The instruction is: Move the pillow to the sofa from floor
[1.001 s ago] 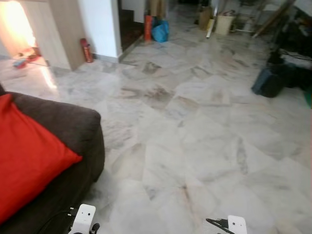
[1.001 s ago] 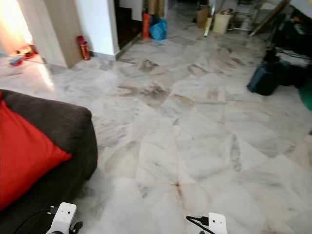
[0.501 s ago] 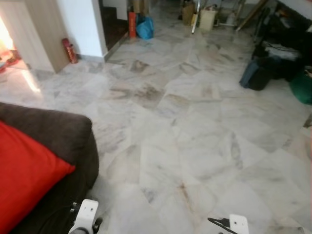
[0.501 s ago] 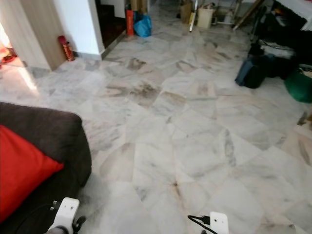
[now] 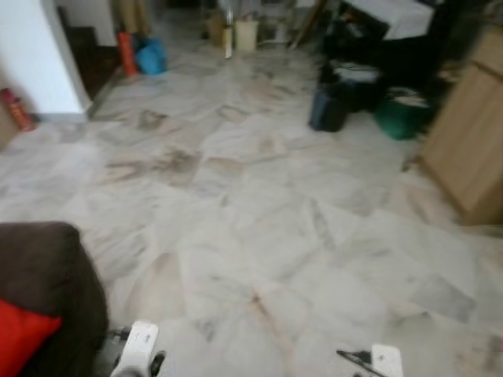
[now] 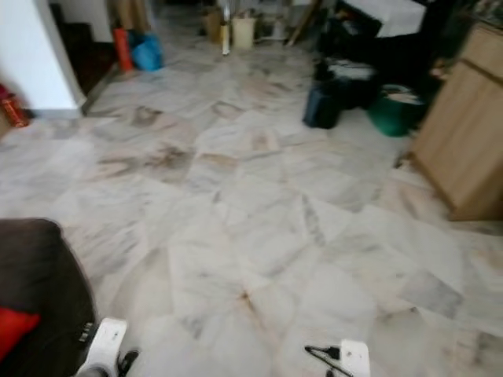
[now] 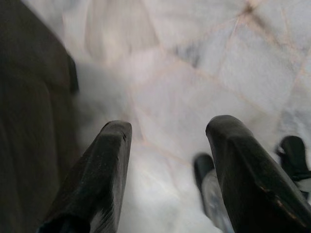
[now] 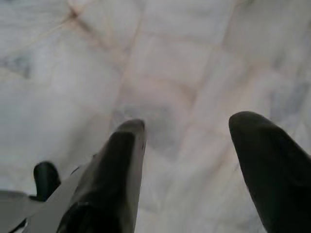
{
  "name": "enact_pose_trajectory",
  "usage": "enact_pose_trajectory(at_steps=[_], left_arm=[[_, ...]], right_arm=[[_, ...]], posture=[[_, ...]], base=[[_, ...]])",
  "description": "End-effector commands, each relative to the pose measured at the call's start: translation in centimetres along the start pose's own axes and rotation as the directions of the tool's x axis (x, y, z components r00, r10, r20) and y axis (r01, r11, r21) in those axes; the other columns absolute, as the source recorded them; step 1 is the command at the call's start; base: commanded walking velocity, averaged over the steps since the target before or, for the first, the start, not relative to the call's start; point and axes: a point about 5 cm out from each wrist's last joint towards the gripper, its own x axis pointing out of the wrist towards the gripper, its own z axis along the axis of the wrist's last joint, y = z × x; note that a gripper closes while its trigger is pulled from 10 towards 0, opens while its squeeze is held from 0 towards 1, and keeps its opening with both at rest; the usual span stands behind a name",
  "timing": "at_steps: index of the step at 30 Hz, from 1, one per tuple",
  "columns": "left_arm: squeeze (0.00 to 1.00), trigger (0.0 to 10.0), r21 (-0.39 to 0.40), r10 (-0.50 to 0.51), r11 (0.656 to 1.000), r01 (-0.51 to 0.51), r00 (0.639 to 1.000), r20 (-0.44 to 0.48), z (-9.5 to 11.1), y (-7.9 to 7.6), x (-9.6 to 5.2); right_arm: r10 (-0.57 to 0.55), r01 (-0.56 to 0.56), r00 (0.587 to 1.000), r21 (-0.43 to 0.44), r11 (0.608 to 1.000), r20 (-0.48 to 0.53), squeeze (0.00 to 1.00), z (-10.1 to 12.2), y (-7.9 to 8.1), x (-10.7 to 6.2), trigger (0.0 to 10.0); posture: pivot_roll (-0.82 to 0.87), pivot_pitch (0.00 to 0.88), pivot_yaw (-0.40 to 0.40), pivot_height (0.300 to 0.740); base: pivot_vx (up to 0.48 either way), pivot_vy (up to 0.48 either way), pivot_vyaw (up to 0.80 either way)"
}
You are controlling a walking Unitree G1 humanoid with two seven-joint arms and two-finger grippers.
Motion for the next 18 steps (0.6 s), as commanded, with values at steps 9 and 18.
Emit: enact_pose_trajectory(at_steps=[9,18], left_arm=[[0.0,10.0,-0.144,0.038,0.988,-0.046,0.998,-0.054,-0.48,-0.86,0.06],[0.0,10.0,-0.131,0.024,0.991,-0.031,0.998,-0.049,-0.02,-0.57,0.2]], right_arm=[[-0.004,0.006,1.0,-0.068,0.998,0.025,0.0,0.52,-1.19,0.01,10.0],[0.006,-0.005,0.999,-0.048,0.999,0.033,0.0,0.45,-0.65,0.0,10.0]], posture=[[0.02,0.0,-0.06,0.74],[0.02,0.0,-0.014,0.74]], base=[[0.0,0.0,0.0],[0.0,0.0,0.0]])
